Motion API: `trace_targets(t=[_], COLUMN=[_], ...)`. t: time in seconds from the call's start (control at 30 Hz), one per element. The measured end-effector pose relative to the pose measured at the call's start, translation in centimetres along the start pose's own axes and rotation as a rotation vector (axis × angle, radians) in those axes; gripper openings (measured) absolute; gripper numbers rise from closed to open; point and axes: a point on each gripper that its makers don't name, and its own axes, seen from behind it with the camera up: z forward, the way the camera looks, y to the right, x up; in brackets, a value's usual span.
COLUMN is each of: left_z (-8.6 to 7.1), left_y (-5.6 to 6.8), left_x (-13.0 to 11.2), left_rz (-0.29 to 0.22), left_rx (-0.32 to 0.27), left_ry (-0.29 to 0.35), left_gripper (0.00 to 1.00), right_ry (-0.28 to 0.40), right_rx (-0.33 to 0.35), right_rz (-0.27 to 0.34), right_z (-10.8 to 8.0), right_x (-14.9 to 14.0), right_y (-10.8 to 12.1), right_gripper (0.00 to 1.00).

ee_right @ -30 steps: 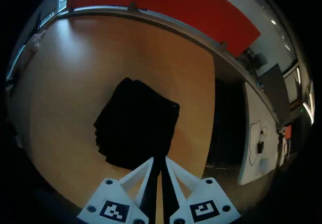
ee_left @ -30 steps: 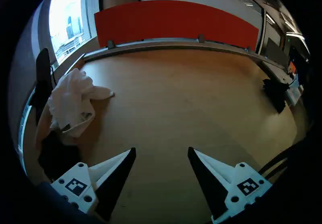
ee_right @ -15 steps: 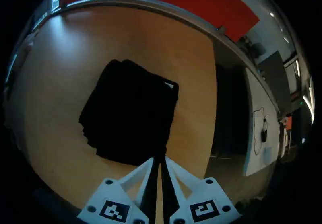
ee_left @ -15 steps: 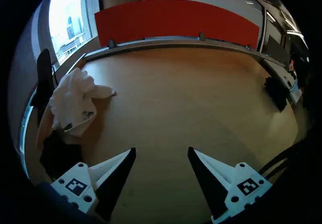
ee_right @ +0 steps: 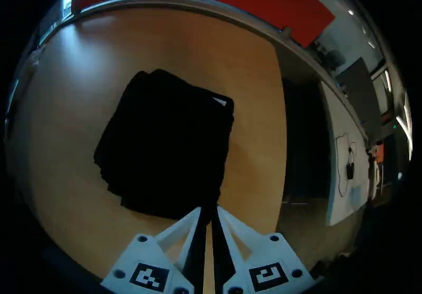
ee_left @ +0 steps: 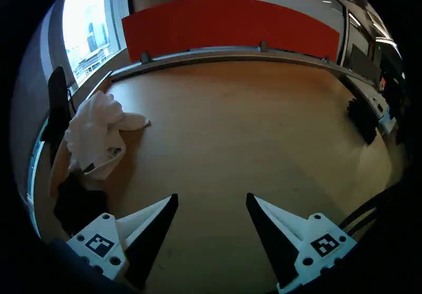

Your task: Fold towel

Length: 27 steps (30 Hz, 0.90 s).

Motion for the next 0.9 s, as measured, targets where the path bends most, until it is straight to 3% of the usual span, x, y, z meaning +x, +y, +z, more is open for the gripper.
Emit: trace_targets(t=[0.2,0.37,0.5,0.7,0.77,0.9], left_z=[0.2,0.4,0.4,0.6,0.6,0.6], left_y=[0.5,0.8,1.0,1.2,1.3,1.3], left_x=[0.0,0.1,0.2,0.3,0.3,0.5], left_rz=[0.003,0.004,0.003,0.003,0.004,0.005], left_rx=[-0.006,-0.009,-0.012,-0.017,-0.018,-0.021], left_ry=[-0.002,-0.002,-0.002,-0.002,-0.001,0.0], left_gripper=[0.96,0.96,0.96,0.96,0.96,0.96], right_ry=[0.012,0.017,0.02,0.016,0.019,0.029], right_rx=[0.0,-0.004,-0.008,-0.008,-0.01,-0.019], right_rz=[0.003,0.008,0.012,0.024,0.028,0.04], right_z=[0.0,0.0,-0.2,-0.4,-0.5,-0.9], right_x=[-0.1,-0.4,-0.7,-1.2,-1.2,-1.0], right_y=[0.0,0.2,0.4,0.5,0.5,0.8], right_gripper=[0.09,0.21,0.26,0.27,0.35,0.68])
